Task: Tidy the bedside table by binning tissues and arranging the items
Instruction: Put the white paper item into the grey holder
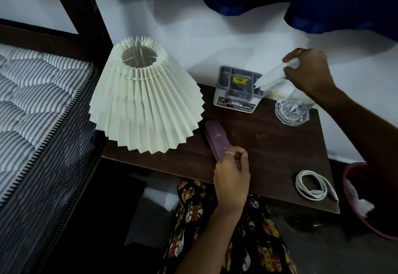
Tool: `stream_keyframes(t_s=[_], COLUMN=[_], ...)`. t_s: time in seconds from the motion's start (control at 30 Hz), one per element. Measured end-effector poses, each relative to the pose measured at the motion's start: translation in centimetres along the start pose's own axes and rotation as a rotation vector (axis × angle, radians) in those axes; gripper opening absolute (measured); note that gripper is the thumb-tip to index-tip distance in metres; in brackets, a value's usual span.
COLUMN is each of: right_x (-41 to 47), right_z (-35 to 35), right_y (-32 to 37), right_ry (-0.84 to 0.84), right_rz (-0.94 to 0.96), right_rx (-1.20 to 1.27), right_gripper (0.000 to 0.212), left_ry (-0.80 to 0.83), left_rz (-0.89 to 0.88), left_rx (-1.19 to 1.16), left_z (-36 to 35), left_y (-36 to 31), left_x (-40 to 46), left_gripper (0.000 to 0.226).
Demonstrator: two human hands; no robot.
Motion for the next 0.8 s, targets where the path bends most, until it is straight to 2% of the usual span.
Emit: stream_keyframes(t_s=[0.3, 0.53, 0.8], right_x=[1.9, 2.2, 2.1], right_z=[-2.2, -3.2, -4.1], right_y=[2.1, 0.9, 0.5], right_ry=[0.073, 0.068, 0.098], right_rz=[0.045, -0.038, -0.014], right_rx=[0.059, 0.004, -0.042], right_gripper=[0.023, 0.027, 0.028], left_ry=[-0.01, -0.014, -0.01], left_rz=[-0.006, -0.001, -0.016], left_rx=[0.018, 0.026, 0.038], left_z=[0.2, 0.2, -0.2], left_y=[-0.1, 0.1, -0.1], left_x=[0.2, 0.5, 0.6], left_gripper=[0.01, 0.01, 0.012])
Point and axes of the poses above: each hand's wrist, its own x-axis towards the middle knuckle, its own z-axis out of the back of the hand, y = z × x, the point moved 9 cm from there along x, towards the middle knuckle, and after that the axes turned 4 degrees about -z, right-handed, at the moved point
